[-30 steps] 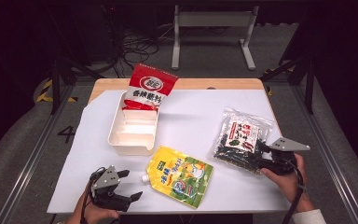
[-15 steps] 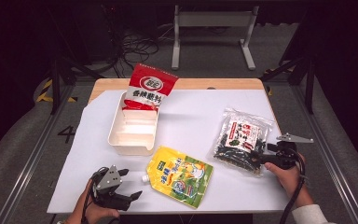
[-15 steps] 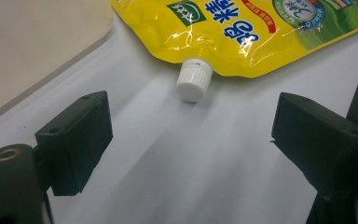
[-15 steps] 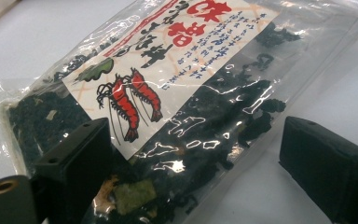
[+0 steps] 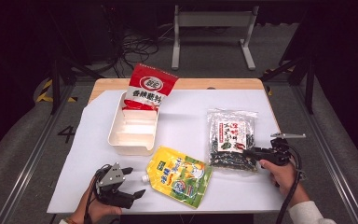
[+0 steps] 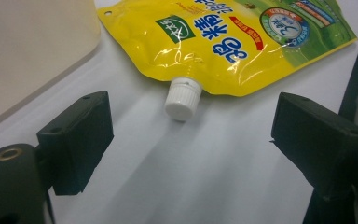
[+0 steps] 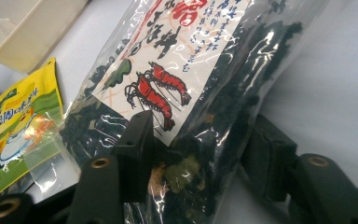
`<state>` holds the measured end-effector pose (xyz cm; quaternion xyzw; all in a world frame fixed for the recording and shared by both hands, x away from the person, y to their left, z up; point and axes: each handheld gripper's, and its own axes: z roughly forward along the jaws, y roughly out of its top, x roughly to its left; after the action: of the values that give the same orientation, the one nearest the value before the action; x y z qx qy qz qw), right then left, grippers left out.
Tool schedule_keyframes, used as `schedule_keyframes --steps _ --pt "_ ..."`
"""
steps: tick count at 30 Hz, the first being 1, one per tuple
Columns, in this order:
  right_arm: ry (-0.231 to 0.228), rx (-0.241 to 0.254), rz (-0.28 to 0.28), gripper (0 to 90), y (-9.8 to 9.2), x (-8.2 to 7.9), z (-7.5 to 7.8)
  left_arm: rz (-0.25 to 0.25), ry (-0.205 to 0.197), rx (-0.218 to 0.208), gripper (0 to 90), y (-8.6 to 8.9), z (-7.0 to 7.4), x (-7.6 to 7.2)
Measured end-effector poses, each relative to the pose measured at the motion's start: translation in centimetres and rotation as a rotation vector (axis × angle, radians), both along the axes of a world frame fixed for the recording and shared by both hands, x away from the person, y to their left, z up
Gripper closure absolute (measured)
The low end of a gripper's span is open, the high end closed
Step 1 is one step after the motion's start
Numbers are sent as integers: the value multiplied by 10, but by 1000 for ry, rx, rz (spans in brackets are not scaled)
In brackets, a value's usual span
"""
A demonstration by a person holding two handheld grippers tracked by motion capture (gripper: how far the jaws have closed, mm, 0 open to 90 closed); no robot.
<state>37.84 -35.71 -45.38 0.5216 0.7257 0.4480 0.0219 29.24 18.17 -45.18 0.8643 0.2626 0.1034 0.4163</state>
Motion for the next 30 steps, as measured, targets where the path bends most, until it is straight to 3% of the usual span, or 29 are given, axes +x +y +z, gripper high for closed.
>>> schedule_keyframes --steps 5,9,14,18,21,25,30 --pt "-75 -28 20 661 1 -4 3 1 -2 1 143 -5 4 5" --pt "-135 -32 33 772 3 -10 6 -7 1 -38 145 -8 10 8" --pt "-185 -36 47 790 4 -14 7 -37 19 -86 157 -22 19 18" --pt "-232 -55 52 801 3 -18 8 -108 24 -136 155 -52 34 30" --pt "-277 -77 51 802 3 -22 9 -147 23 -144 145 -75 40 40" --pt "-326 -100 48 803 4 -27 9 -150 92 -200 132 -109 40 71" --pt "-343 -95 55 805 2 -29 7 -150 163 -198 105 -137 30 100"
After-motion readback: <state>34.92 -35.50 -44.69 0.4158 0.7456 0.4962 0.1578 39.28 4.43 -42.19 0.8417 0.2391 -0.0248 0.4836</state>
